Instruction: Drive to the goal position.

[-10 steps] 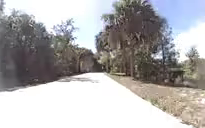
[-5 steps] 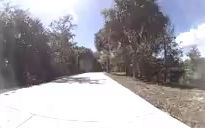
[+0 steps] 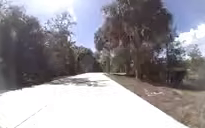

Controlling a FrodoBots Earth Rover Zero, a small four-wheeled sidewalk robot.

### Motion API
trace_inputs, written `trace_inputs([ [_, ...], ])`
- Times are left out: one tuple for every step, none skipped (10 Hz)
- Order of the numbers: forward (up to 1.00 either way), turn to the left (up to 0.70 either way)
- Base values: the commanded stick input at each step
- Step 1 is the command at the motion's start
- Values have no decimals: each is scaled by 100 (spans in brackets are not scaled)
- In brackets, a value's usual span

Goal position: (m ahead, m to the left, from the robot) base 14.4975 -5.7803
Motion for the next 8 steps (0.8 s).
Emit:
trace_inputs([
  [84, 0],
  [84, 0],
  [84, 27],
  [84, 34],
  [84, 18],
  [84, 0],
  [84, 0],
  [84, 0],
])
